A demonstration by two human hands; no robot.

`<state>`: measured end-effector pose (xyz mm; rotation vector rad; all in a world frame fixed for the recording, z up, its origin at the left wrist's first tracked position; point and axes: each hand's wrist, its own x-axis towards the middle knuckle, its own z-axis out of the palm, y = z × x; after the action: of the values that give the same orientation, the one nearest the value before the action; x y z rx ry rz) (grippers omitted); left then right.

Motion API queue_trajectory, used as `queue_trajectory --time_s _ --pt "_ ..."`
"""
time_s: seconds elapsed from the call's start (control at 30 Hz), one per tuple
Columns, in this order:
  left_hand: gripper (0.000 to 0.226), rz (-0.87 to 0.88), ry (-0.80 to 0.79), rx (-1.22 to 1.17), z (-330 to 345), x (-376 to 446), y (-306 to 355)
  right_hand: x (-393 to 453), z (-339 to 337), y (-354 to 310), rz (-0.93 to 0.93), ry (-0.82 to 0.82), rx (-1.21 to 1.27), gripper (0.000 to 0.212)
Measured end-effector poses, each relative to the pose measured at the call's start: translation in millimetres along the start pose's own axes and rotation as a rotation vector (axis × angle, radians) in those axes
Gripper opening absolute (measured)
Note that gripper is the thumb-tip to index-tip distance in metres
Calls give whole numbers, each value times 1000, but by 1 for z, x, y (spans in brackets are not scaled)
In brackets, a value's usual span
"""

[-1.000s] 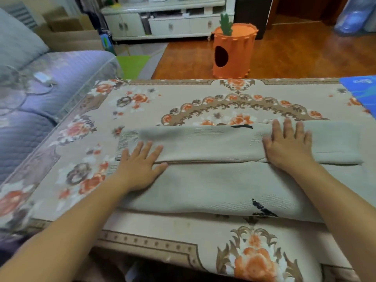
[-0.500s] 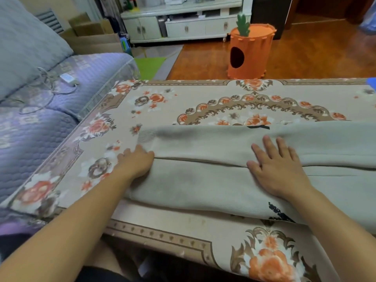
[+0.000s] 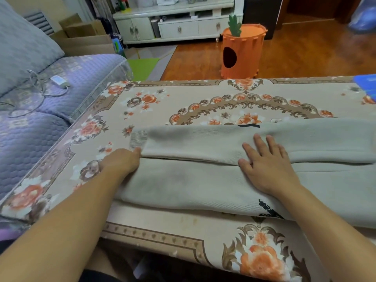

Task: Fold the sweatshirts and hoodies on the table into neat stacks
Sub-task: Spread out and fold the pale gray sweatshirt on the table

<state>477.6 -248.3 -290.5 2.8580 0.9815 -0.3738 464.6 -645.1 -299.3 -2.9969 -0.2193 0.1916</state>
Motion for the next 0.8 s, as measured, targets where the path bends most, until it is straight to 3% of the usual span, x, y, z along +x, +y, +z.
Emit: queue_trajectory --time_s 0.2,0.37,0.5,0.63,0.8 --pt "66 80 -3 -159 0 5 -9 0 -1 0 -1 -5 -8 64" --pt "27 140 150 -215 -8 1 -6 0 -2 -1 -2 -21 -16 65" --pt "28 198 273 -215 -32 6 -17 2 -10 -7 -30 -106 -17 66" --pt "39 154 383 -119 -65 22 -56 -1 -16 -42 -182 -158 -57 68" --pt "36 1 339 -112 -82 37 -107 -15 -2 -83 -284 -131 -33 66"
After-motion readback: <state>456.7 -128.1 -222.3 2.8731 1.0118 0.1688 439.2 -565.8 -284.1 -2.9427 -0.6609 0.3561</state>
